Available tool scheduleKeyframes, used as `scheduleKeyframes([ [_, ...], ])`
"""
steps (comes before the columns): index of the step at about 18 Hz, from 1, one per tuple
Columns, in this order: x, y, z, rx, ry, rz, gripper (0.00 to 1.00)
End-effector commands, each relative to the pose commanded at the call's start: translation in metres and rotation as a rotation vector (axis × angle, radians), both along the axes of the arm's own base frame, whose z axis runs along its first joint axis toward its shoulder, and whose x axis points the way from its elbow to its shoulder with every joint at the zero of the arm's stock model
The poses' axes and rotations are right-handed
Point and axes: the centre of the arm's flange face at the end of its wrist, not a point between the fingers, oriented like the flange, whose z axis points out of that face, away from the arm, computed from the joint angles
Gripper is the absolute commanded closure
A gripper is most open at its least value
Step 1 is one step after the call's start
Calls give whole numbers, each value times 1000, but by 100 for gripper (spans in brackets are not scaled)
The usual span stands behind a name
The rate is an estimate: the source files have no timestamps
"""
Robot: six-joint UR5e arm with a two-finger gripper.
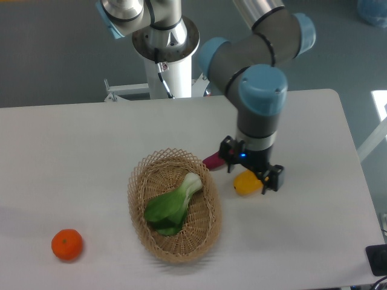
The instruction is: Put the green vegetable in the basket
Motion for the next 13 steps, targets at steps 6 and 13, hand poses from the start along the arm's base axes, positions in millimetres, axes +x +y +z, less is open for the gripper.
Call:
scheduleKeyframes([
  [6,-29,-34,1,-40,-31,-74,0],
  [13,-49,-34,-2,-82,-36,-70,0],
])
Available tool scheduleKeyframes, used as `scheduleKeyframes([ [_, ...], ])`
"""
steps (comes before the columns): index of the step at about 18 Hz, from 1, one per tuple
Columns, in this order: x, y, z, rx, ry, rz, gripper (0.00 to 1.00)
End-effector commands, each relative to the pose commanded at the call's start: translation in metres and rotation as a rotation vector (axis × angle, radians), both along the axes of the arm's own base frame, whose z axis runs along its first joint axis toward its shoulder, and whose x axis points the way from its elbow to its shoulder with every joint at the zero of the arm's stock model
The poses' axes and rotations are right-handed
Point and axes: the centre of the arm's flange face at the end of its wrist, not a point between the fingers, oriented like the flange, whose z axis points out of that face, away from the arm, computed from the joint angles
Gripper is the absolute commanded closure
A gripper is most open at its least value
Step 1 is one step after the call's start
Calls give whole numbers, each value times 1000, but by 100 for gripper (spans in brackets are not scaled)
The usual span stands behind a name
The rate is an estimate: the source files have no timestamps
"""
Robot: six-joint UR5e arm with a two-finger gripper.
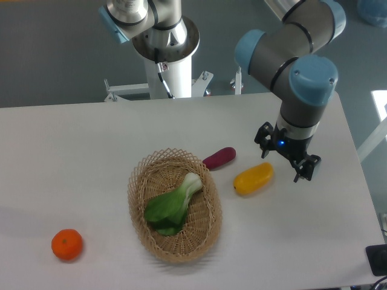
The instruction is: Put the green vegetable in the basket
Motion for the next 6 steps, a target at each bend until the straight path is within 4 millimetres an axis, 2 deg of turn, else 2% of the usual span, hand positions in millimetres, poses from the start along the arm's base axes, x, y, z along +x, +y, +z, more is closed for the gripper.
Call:
scheduleKeyframes([
  [6,-4,-3,-1,-1,0,-5,0],
])
